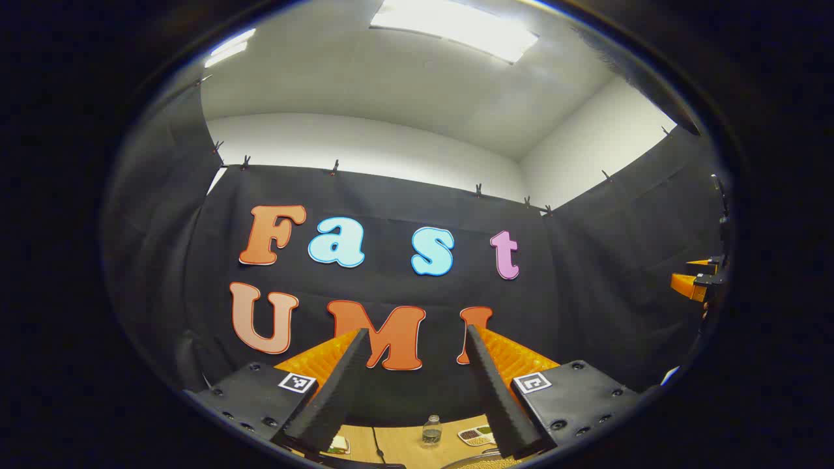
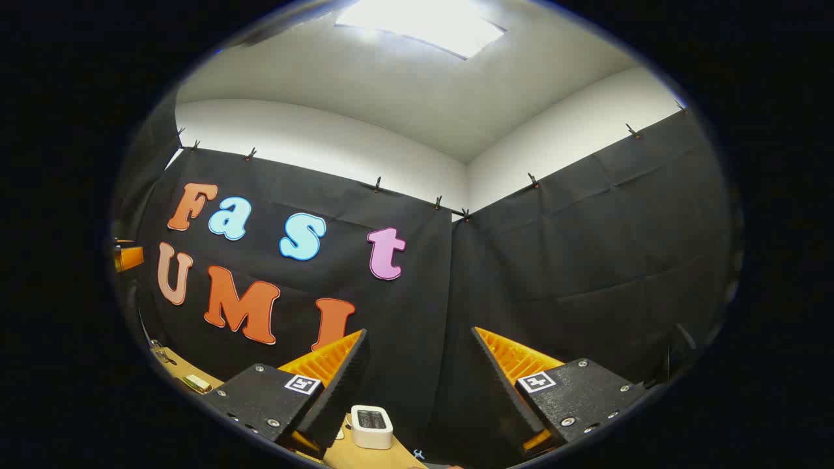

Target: First push the handle of the pot to place it horizontally, then grasp the pot with both hands and set it on the induction cooktop.

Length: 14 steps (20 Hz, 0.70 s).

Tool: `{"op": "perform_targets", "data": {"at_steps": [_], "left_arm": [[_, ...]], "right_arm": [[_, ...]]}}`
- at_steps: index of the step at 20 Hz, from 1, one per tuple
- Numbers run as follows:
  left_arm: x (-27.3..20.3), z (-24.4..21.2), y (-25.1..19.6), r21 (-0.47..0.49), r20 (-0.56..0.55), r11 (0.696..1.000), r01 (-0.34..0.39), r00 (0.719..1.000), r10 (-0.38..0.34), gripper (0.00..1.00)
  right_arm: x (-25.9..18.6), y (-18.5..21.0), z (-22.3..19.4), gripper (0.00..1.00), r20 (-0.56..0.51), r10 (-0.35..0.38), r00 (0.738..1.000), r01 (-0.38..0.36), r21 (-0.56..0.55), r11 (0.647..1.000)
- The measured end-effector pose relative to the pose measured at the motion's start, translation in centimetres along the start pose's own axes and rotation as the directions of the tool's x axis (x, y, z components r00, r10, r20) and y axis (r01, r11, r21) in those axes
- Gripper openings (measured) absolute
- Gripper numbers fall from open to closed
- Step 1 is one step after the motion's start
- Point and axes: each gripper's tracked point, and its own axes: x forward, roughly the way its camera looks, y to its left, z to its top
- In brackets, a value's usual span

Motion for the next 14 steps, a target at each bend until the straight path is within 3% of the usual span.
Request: {"op": "perform_targets", "data": {"at_steps": [11, 14], "left_arm": [[0.27, -0.62, 1.05, 0.016, -0.007, 1.0, -0.015, 1.0, 0.015, 0.97], [0.32, -0.44, 1.16, 0.026, -0.011, 0.999, -0.022, 1.0, 0.022, 0.92]], "right_arm": [[0.32, 0.03, -0.18, 0.95, 0.001, 0.007, 1.0, -0.007, -0.003, 1.0], [0.52, 0.14, -0.38, 0.95, -0.002, 0.008, 1.0, -0.008, 0.002, 1.0]]}}
